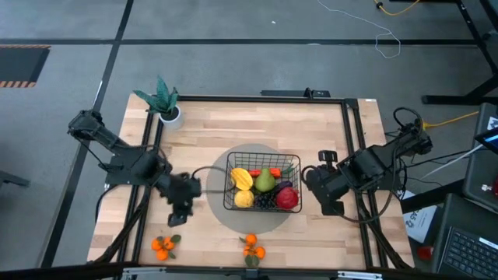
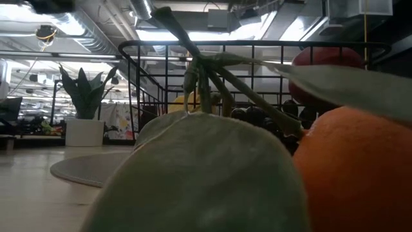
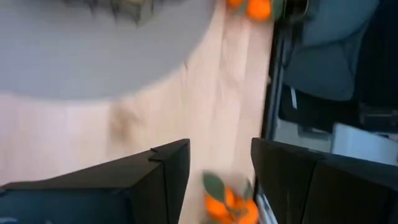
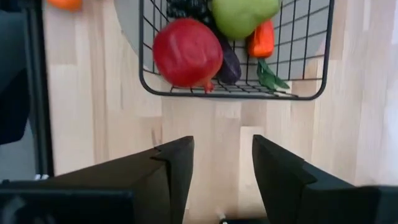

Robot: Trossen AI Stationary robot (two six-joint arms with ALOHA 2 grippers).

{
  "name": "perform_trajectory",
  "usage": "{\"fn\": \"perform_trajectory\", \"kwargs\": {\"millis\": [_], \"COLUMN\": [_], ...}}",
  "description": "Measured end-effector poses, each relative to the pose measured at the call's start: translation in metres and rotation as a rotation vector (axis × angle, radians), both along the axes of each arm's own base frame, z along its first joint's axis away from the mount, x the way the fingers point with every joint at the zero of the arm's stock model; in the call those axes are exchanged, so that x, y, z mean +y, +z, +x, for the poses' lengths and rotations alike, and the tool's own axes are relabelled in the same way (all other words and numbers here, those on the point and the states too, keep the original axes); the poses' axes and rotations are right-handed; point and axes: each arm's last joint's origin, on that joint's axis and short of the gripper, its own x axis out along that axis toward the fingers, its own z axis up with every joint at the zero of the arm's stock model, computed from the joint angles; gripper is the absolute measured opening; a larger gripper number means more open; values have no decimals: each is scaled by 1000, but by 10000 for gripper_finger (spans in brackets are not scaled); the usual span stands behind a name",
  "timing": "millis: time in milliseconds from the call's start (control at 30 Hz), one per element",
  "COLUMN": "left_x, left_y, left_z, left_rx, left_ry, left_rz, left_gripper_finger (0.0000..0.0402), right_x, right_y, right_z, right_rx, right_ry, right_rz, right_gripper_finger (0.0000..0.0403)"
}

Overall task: Build produce basket
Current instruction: Put the left orange tangerine into the wire basket

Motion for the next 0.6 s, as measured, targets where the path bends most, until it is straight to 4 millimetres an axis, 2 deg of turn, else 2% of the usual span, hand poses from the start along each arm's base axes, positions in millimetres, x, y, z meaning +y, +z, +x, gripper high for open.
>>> {"fn": "perform_trajectory", "kwargs": {"millis": [233, 433, 600], "left_x": [-47, -89, -113], "left_y": [-19, -51, -76], "left_z": [-16, -27, -33], "left_rx": [121, 229, 386], "left_ry": [96, 106, 99], "left_rz": [-11, 63, 32], "left_gripper_finger": [158, 158, 158], "right_x": [1, 1, 1], "right_y": [-11, -13, -13], "right_z": [0, 1, 1], "right_rx": [49, 50, 49], "right_ry": [-17, -16, -15], "right_rz": [5, 5, 6], "right_gripper_finger": [151, 151, 151]}}
